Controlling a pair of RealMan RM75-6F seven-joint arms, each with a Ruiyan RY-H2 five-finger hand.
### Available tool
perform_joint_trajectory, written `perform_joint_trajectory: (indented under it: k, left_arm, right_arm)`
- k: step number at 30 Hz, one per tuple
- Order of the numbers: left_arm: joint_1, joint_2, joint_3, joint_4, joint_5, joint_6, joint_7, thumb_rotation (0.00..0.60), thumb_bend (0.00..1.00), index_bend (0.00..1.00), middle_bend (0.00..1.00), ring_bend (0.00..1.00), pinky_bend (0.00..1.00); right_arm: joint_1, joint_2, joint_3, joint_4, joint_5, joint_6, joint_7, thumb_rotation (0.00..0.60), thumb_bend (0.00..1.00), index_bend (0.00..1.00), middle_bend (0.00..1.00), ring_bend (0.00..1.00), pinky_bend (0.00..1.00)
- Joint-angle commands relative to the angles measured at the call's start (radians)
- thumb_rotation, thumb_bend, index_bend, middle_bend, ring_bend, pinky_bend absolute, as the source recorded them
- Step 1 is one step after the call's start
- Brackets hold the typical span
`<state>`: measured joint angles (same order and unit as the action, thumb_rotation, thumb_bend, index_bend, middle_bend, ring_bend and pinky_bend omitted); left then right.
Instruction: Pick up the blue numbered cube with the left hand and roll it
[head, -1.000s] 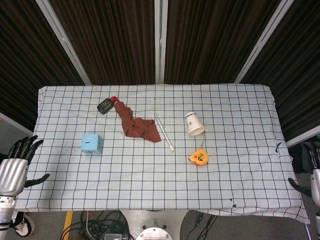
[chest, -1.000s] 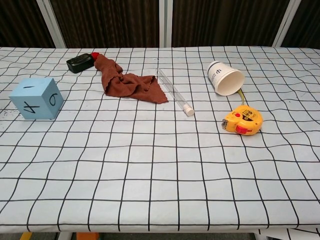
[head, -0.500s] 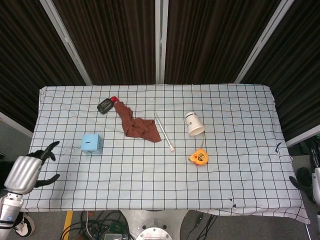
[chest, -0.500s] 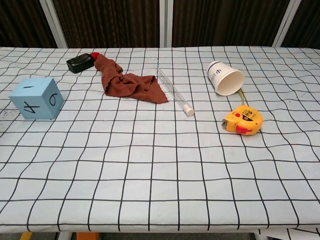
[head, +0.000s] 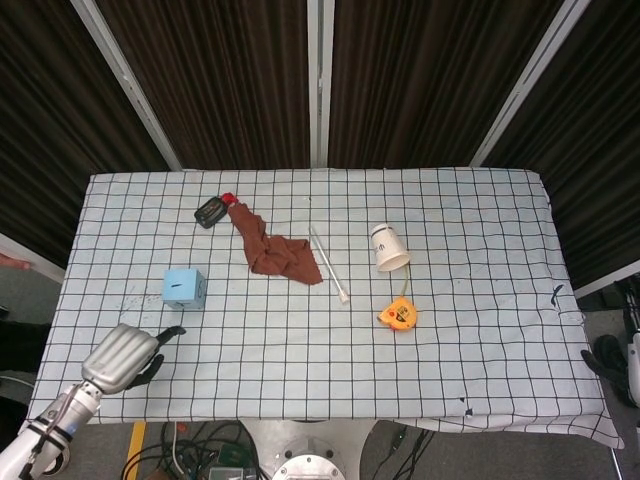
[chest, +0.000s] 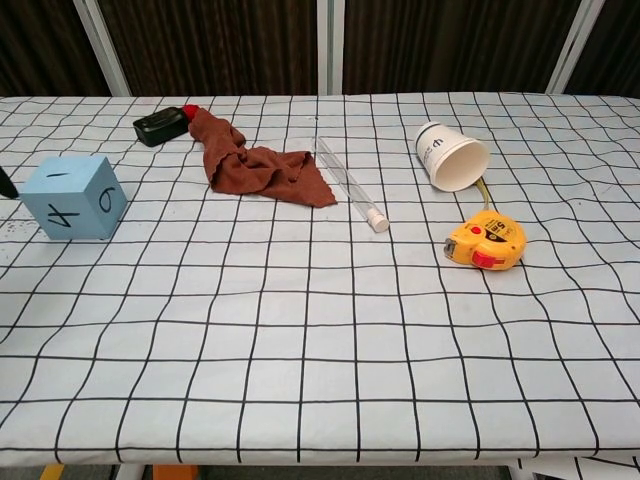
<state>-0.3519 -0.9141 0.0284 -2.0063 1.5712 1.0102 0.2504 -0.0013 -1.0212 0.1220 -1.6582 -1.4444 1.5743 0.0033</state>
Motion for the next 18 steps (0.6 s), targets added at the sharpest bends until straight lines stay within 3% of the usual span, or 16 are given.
perform_joint_trajectory:
  k: [1, 8, 18]
  left_arm:
    - [-0.050, -0.034, -0.021, -0.023, -0.066, -0.061, 0.086, 0.600, 0.57, 0.22, 0.83, 0.85, 0.86]
    - [-0.114, -0.096, -0.049, -0.016, -0.235, -0.116, 0.242, 0.600, 0.58, 0.22, 0.82, 0.85, 0.86]
    - [-0.196, -0.196, -0.054, 0.052, -0.474, -0.106, 0.462, 0.600, 0.61, 0.22, 0.82, 0.86, 0.86]
  right_arm:
    - [0.000, -0.001, 0.001, 0.005, 0.004, -0.001, 0.005, 0.600, 0.06, 0.00, 0.00, 0.00, 0.00]
    - [0.001, -0.006, 0.002, 0.024, 0.019, -0.015, 0.023, 0.600, 0.06, 0.00, 0.00, 0.00, 0.00]
    - [0.006, -0.015, 0.003, 0.044, 0.025, -0.027, 0.036, 0.600, 0.06, 0.00, 0.00, 0.00, 0.00]
